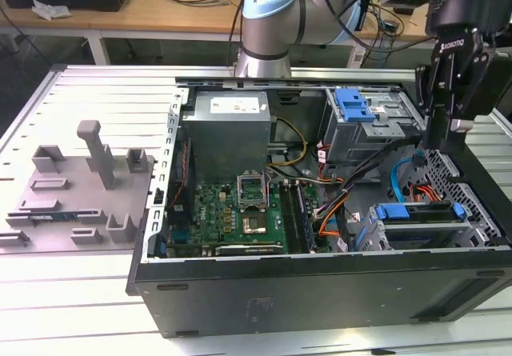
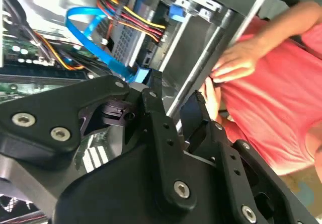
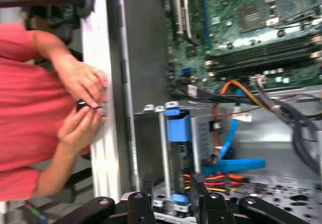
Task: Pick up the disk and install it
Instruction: 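Insert the second disk wire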
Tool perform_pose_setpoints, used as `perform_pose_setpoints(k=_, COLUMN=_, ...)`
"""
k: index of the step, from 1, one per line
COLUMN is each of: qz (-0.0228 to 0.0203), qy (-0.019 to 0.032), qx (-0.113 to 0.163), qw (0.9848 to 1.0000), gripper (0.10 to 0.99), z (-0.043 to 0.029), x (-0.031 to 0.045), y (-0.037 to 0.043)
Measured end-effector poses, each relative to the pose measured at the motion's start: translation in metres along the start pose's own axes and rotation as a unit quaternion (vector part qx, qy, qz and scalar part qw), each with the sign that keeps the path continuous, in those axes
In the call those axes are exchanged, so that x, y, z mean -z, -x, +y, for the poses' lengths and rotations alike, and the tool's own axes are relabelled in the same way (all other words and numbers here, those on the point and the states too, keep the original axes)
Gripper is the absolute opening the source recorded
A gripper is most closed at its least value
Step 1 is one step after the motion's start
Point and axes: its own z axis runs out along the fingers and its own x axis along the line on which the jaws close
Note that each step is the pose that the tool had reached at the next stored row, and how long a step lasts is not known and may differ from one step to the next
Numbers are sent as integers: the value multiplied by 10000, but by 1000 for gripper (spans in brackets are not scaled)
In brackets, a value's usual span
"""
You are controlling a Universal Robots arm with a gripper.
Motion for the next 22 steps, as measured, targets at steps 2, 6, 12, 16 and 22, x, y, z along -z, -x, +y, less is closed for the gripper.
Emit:
perform_pose_setpoints(k=2, qz=9, qy=3, qx=-15, qw=10000, gripper=420, z=31, x=-13, y=23)
perform_pose_setpoints(k=6, qz=12, qy=-14, qx=-33, qw=10000, gripper=420, z=76, x=28, y=161)
perform_pose_setpoints(k=12, qz=46, qy=-17, qx=-35, qw=10000, gripper=420, z=82, x=-56, y=239)
perform_pose_setpoints(k=16, qz=45, qy=-15, qx=-38, qw=10000, gripper=420, z=86, x=-63, y=258)
perform_pose_setpoints(k=22, qz=54, qy=-1, qx=-59, qw=10000, gripper=408, z=88, x=-129, y=307)
